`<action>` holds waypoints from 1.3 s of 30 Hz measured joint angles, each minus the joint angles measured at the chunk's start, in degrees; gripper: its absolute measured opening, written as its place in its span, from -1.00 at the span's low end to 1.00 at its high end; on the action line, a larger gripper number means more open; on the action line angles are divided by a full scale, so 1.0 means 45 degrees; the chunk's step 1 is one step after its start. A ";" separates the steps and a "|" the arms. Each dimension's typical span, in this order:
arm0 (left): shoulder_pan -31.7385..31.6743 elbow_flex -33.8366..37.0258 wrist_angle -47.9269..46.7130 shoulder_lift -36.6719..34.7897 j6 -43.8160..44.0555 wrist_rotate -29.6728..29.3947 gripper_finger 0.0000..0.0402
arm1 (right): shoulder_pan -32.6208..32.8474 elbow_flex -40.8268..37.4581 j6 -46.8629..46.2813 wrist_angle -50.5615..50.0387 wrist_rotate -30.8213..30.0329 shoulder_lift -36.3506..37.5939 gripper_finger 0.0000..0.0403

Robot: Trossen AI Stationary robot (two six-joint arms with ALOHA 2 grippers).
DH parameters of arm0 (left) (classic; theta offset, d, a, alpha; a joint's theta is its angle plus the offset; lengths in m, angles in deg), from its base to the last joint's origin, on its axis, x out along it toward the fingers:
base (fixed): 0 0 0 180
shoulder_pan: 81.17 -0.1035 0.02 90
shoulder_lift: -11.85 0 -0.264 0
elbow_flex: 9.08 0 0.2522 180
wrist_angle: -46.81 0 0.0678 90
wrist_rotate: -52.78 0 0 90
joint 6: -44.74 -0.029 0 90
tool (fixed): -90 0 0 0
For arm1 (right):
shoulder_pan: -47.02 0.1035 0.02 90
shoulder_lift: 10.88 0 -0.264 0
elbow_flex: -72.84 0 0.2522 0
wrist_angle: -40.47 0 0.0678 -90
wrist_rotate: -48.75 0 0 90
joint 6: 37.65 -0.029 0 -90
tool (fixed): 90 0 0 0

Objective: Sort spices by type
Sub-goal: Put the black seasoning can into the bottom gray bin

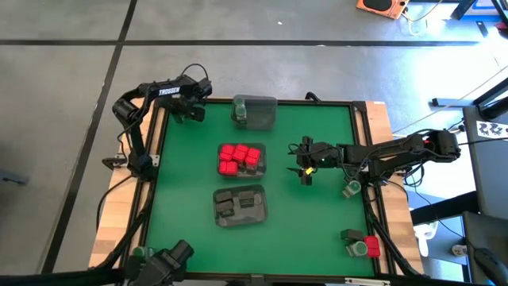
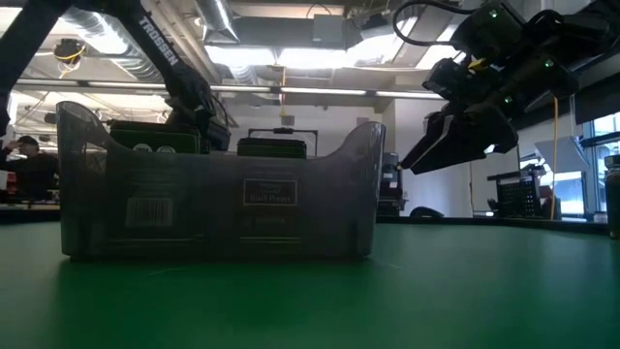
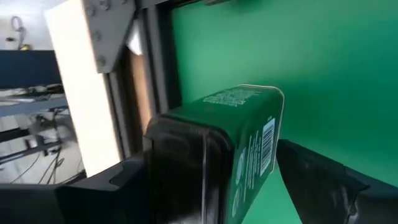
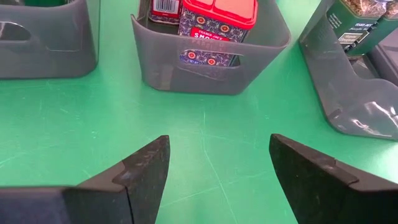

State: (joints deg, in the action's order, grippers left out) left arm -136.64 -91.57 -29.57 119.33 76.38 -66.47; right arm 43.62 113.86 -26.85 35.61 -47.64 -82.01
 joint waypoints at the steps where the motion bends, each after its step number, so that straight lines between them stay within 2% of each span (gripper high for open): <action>1: 0.0020 0.0000 0.0067 0.0000 -0.0107 0.0096 0.44 | 0.0000 0.0001 0.0001 0.0000 -0.0002 0.0000 0.37; 6: 0.0175 0.0000 0.0364 0.0000 -0.0720 0.0744 0.27 | 0.0000 0.0002 0.0005 0.0000 -0.0002 0.0000 0.37; 9: 0.0290 0.0000 0.0673 0.0000 -0.0979 0.1188 0.06 | -0.0001 0.0000 0.0005 0.0000 0.0003 0.0000 0.37; 15: 0.0668 0.0000 0.0835 -0.0007 -0.1676 0.1195 -0.42 | -0.0002 0.0002 0.0005 0.0010 -0.0001 0.0000 0.37; 17: 0.0867 0.0000 0.0771 -0.0070 -0.1867 0.1222 -0.51 | 0.0000 0.0000 0.0005 0.0015 0.0002 0.0000 0.37; 26: 0.3057 0.0000 0.0558 -0.1012 -0.2038 0.1297 -0.51 | 0.0000 0.0003 0.0007 -0.0082 0.0000 0.0000 0.37; 39: 0.8737 -0.0005 -0.0109 -0.3517 -0.0805 0.1873 -0.47 | 0.0000 0.0000 -0.0005 -0.0012 -0.0018 0.0000 0.37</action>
State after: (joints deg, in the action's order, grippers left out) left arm -97.33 -91.59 -30.06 103.51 72.76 -58.04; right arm 43.62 113.86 -26.87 35.56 -47.72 -82.01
